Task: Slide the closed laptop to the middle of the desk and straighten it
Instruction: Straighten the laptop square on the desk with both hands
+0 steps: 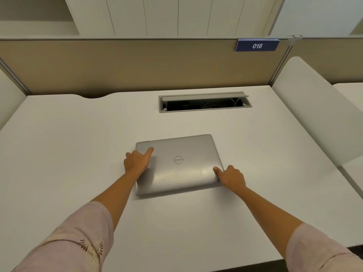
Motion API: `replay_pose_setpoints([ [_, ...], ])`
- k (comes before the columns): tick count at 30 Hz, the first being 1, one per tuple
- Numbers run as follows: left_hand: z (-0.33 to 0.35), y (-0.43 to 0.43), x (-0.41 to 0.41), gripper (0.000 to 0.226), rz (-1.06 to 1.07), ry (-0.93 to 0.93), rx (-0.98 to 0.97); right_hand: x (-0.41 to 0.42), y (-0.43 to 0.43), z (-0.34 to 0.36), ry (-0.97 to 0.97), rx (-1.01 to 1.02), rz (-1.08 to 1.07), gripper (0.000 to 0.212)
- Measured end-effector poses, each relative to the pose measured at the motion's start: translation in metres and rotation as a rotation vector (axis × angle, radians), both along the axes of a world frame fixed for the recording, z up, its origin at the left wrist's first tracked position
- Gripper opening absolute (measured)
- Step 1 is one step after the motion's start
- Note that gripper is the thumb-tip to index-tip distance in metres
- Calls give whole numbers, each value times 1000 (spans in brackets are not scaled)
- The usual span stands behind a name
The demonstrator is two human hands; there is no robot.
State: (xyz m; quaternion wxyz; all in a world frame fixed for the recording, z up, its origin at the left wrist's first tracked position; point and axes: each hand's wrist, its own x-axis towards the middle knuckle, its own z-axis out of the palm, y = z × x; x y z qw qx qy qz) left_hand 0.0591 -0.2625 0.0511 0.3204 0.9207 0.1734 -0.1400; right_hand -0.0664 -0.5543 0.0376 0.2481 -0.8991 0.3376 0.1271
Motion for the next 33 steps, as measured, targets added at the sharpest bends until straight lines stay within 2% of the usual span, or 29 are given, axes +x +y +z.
replay_pose_setpoints([
  [5,-10,3,-7,90,-92,-59,-76,-15,-6,0,108,117,41,54],
  [7,-16,6,-18,94,-133,-81,-144,-18,-8,3,105,94,97,49],
  [11,-33,17,-46,102,-264,-144,-170,-19,-4,4,-92,3,173,44],
  [14,-44,33,-67,113,-389,-151,-171,-20,1,1,-232,55,254,65],
  [17,-52,50,-83,127,-500,-184,-166,-27,4,-10,-267,56,439,87],
  [22,-61,59,-101,111,-534,-290,-157,-39,0,-30,-286,-24,686,86],
  [26,-64,58,-106,99,-528,-350,-116,-40,-4,-33,-289,-108,723,78],
  [33,-66,54,-107,94,-523,-397,-23,-33,-8,-32,-298,-121,771,72],
])
